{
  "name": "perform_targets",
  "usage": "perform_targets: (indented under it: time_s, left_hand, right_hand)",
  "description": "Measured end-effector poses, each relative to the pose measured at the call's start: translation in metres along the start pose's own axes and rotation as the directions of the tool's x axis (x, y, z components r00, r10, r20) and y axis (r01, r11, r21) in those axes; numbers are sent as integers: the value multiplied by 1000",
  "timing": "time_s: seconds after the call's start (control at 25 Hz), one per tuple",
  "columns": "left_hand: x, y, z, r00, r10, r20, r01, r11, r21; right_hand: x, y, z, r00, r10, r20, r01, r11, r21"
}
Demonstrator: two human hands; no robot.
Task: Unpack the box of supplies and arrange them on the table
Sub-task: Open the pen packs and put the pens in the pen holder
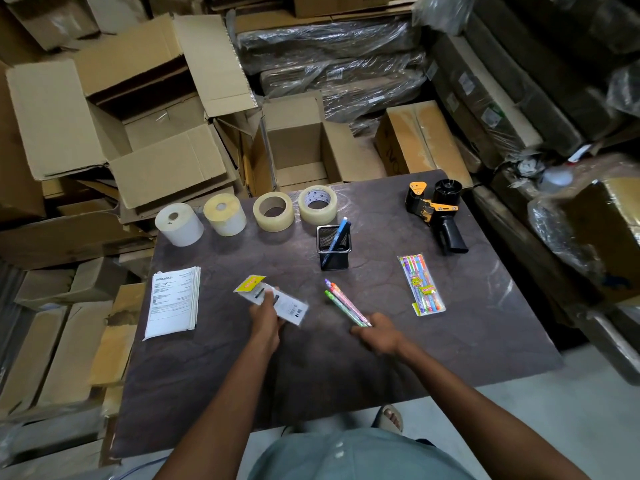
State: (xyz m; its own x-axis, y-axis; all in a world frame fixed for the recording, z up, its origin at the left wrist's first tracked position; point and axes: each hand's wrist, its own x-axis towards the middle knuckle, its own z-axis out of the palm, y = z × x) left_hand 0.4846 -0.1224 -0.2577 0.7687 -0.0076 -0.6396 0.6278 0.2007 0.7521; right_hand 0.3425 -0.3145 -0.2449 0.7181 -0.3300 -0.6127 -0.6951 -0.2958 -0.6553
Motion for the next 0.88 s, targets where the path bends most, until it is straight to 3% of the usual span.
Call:
perform_targets:
  time_s: [0.16, 0.36, 0.4, 0.48, 0.56, 0.64, 0.72, 0.76, 0.88]
  left_hand:
    - [-4, -26, -2, 997, -32, 69, 3, 923, 385]
    - [-22, -23, -5, 965, 261, 10, -180, 639, 747]
    - [-26, -19, -3, 942, 333, 46, -231, 543, 808]
    - [-36, -14, 4, 850, 449, 277, -406, 223, 886]
    - [-45, -13, 20, 695, 397, 599, -605, -126, 786]
    - [-48, -19, 35, 593, 264, 761, -689, -322, 649]
    - [-48, -28, 41, 574, 197, 795, -718, -347, 604]
    - [-46, -31, 41, 580, 178, 795, -737, -302, 605]
    - [-37, -36, 39, 597, 81, 798, -798, -41, 601]
  right_hand:
    - [4, -7, -11, 996, -10, -86, -2, 991, -132]
    - [14, -15, -17, 996, -20, -89, -14, 932, -361]
    - [15, -18, -18, 996, -33, -80, -3, 911, -412]
    - [15, -26, -20, 997, -66, -35, 41, 875, -482]
    - [16, -36, -20, 992, -123, 10, 109, 830, -547]
    - [18, -50, -21, 987, -157, 46, 153, 781, -605]
    - [20, -65, -21, 989, -140, 45, 136, 751, -646]
    - [20, -72, -23, 991, -126, 42, 123, 746, -654]
    - [15, -83, -44, 990, -96, 107, 137, 858, -495]
